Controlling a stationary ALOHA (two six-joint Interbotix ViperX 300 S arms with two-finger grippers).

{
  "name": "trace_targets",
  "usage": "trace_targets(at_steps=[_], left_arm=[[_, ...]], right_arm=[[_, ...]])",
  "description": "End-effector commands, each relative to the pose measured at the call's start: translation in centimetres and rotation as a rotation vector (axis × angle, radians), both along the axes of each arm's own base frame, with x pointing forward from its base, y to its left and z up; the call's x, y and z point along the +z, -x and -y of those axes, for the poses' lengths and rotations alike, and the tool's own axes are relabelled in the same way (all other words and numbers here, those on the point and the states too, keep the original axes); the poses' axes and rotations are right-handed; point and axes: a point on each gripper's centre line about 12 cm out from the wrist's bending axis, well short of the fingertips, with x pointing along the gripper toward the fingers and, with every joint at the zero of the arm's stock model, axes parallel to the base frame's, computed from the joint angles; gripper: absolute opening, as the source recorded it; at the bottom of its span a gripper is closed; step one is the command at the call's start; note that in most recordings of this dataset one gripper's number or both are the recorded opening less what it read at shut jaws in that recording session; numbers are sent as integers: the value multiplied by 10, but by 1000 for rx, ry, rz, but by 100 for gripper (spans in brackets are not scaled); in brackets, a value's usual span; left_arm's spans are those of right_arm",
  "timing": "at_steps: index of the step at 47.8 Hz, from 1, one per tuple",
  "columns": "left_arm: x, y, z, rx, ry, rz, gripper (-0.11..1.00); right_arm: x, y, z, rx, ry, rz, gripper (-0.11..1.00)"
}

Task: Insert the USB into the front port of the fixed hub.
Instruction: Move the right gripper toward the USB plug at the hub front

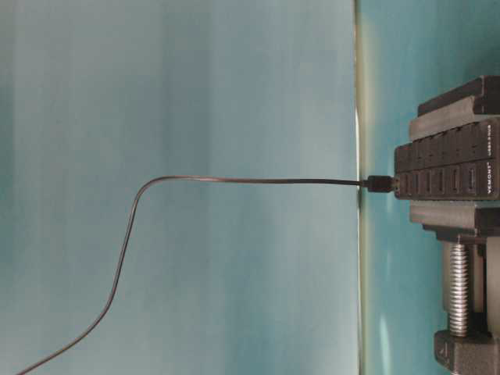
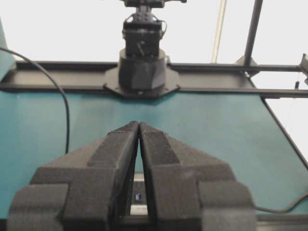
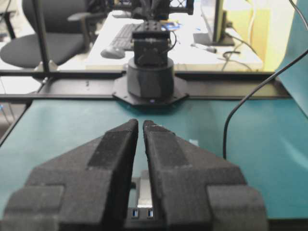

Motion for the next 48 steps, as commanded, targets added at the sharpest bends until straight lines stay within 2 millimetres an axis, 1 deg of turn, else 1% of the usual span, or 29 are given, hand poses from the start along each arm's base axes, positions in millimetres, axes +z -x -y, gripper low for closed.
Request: trace_targets(at_steps=[1, 3, 5, 7, 11, 16, 21, 25, 31, 36, 48], left_arm=[[-16, -4, -2, 10, -7, -48, 13], [-18, -6, -3, 11, -7, -58, 11], [-19, -7, -3, 12, -10, -63, 5], [-19, -8, -2, 10, -10, -68, 0], [-19, -8, -2, 10, -10, -68, 0], [-18, -8, -2, 10, -10, -66, 0], [-16, -8, -3, 12, -10, -66, 0], [-15, -10, -2, 10, -10, -81, 0], [-14, -13, -3, 12, -10, -114, 0], [-13, -14, -3, 11, -11, -126, 0], [-11, -14, -3, 11, -10, -123, 0]], right_arm=[[-2, -1, 6, -30, 2, 9, 16], [0, 0, 8, -41, -8, 39, 14], [5, 2, 9, -44, -21, 86, 7], [10, 3, 9, -48, -31, 136, 2], [13, 5, 11, -54, -46, 185, -3], [4, 4, 12, -57, -62, 138, -4], [-9, 0, 15, -73, -116, 38, -4], [-12, -6, 20, -99, -152, -50, -4], [-17, -21, 34, -163, -179, -188, -4], [-21, -41, 47, -207, -170, -292, -4], [-46, -87, 66, -236, -135, -463, -4]])
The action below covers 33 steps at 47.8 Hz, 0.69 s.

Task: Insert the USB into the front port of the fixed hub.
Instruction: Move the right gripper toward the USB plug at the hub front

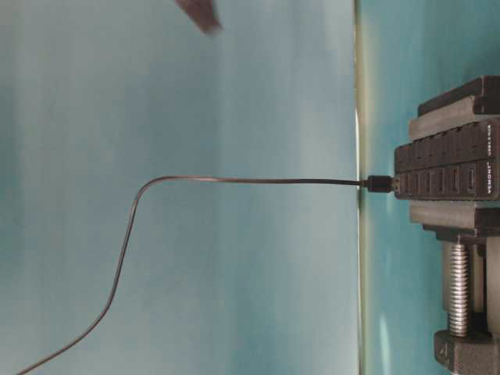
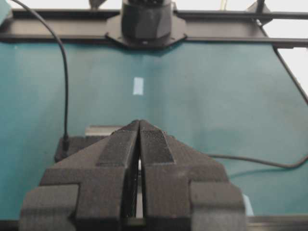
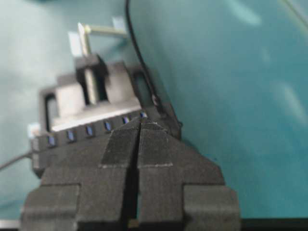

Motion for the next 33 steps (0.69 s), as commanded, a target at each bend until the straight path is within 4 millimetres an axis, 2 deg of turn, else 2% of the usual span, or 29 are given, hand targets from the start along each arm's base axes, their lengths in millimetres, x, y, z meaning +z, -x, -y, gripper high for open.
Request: trace_targets(at_steps=[1, 9, 33], left_arm=[[12, -3, 0, 1, -3, 31, 0], [13, -4, 0, 1, -3, 34, 0], [11, -3, 0, 1, -3, 28, 0]], right_arm=[[3, -20, 7, -3, 11, -14, -4], [-14, -41, 15, 13, 44, -98, -4], [-48, -79, 28, 55, 102, -230, -4]])
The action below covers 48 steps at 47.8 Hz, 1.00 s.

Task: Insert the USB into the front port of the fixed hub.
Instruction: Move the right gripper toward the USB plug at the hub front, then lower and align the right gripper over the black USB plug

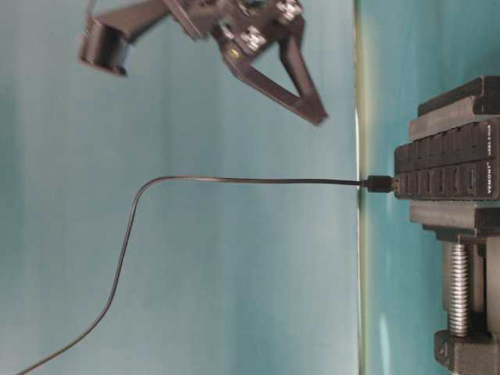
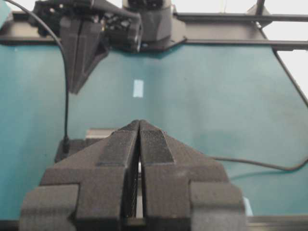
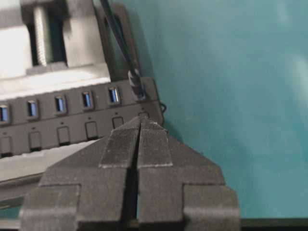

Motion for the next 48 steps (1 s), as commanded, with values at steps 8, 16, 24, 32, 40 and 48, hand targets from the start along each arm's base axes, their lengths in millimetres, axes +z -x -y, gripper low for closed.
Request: trace_targets(at_steps=[8, 16, 24, 32, 40, 48], left_arm=[[7, -2, 0, 1, -2, 18, 0], [9, -2, 0, 1, -3, 26, 0], [9, -1, 0, 1, -5, 28, 0], [9, 0, 0, 1, -3, 29, 0], [10, 0, 0, 1, -3, 37, 0], [13, 1, 0, 1, -5, 49, 0]], right_arm=[[2, -25, 7, 10, 21, 9, -4], [-7, -35, 10, 12, 17, -14, -4], [-8, -39, 11, 11, 15, -16, -4], [-10, -40, 10, 13, 9, -37, -4], [-16, -39, 10, 14, -4, -91, -3], [-13, -42, 9, 23, 2, -89, 1]])
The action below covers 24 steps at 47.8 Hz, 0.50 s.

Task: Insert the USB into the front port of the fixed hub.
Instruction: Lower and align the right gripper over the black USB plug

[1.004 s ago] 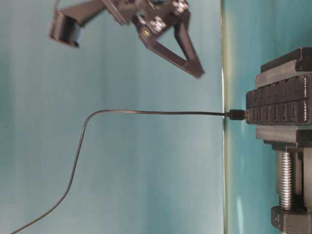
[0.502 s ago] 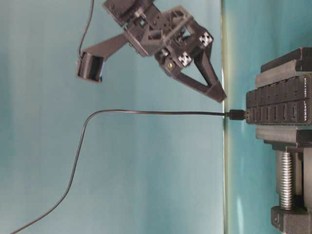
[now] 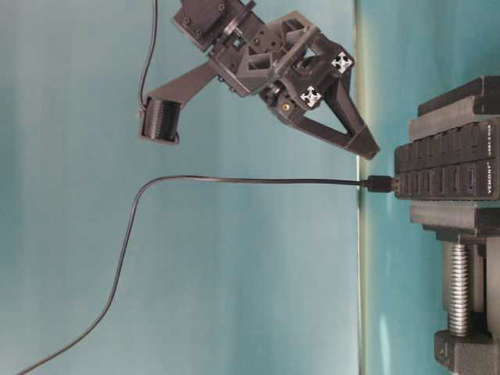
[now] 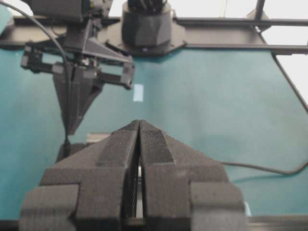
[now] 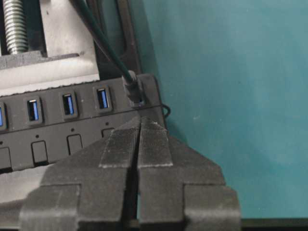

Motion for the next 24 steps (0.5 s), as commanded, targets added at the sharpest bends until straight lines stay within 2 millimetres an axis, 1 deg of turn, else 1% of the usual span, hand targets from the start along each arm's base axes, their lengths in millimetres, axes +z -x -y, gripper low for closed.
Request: trace_targets(at_steps=[1, 4, 7, 10, 16, 19, 21, 24], left_arm=[[10, -1, 0, 1, -5, 32, 0], [12, -1, 0, 1, -5, 40, 0], [13, 1, 0, 1, -5, 48, 0], [13, 1, 0, 1, -5, 49, 0], [13, 3, 0, 1, -5, 49, 0], [13, 3, 0, 1, -4, 49, 0], [12, 3, 0, 1, -4, 48, 0], [12, 3, 0, 1, -3, 46, 0]], right_arm=[[16, -8, 0, 17, 24, 45, 2], [18, -10, 0, 17, 25, 49, 7], [20, -11, 0, 17, 26, 54, 14], [20, -12, -1, 18, 23, 51, 27], [18, -13, -1, 15, 19, 49, 60], [16, -13, -1, 16, 16, 43, 74], [14, -14, -1, 16, 16, 43, 78], [11, -15, 0, 14, 16, 40, 77]])
